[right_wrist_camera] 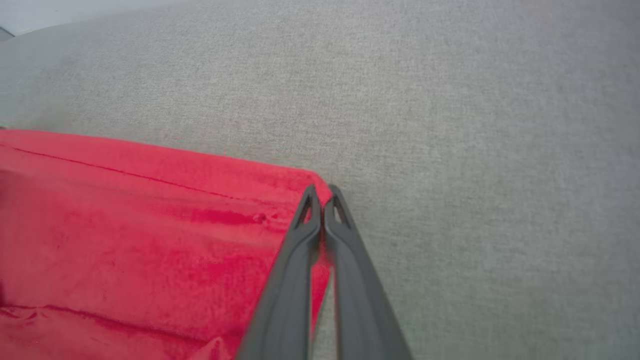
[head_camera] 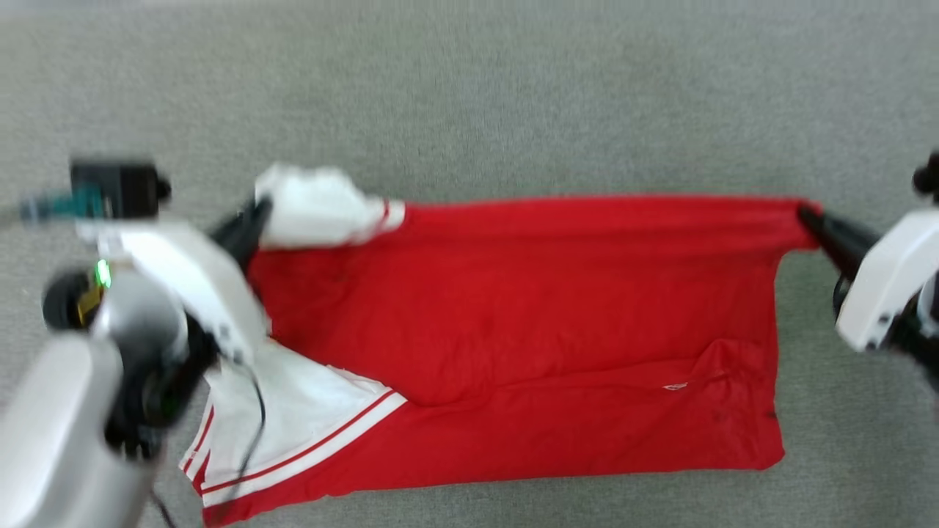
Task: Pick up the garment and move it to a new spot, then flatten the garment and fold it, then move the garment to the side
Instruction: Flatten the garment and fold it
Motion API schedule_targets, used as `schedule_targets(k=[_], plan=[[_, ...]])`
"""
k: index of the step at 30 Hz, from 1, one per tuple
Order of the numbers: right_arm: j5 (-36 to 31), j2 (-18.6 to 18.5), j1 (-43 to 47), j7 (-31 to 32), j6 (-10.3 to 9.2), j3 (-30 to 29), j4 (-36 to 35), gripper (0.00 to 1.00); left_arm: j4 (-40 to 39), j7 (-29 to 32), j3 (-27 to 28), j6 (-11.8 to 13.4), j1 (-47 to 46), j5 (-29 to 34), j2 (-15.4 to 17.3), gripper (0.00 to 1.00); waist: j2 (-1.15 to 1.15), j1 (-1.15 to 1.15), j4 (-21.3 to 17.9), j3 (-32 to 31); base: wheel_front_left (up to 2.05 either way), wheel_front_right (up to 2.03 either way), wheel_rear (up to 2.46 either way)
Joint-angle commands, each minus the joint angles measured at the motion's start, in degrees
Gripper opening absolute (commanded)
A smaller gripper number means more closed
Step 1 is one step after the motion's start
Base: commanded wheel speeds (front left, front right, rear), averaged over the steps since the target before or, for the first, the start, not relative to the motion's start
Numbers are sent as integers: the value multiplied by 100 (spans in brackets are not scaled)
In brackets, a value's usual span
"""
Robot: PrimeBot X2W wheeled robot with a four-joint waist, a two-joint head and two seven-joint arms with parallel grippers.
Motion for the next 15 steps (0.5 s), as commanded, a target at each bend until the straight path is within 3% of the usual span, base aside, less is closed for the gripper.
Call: schedule_targets(k=[1, 7, 12, 13, 14, 15], plan=[[-34, 40, 134, -6, -4, -44, -26, 0, -54, -52, 42, 52, 179, -37, 21, 0, 0, 0, 15, -142, 0, 0, 0], [2, 367, 960, -160, -4, -206, -66, 0, -202, -347, 142, 328, 1587, -347, -183, 0, 0, 0, 25, -385, 0, 0, 0], [73, 557, 1514, -288, -4, -221, 145, 0, 71, -407, 52, 303, 2238, -661, -464, 0, 0, 0, 46, -449, 0, 0, 0], [85, 602, 1603, -307, -4, -191, 222, 8, 165, -365, 7, 271, 2316, -749, -537, 0, 0, 0, 47, -468, 0, 0, 0], [86, 635, 1694, -329, -4, -156, 307, 49, 276, -366, -30, 239, 2364, -805, -615, 45, 0, 0, 47, -493, 0, 0, 0], [125, 690, 1774, -334, -4, -123, 409, 100, 387, -387, -70, 209, 2396, -810, -655, 100, 0, 0, 42, -513, 0, 0, 0]])
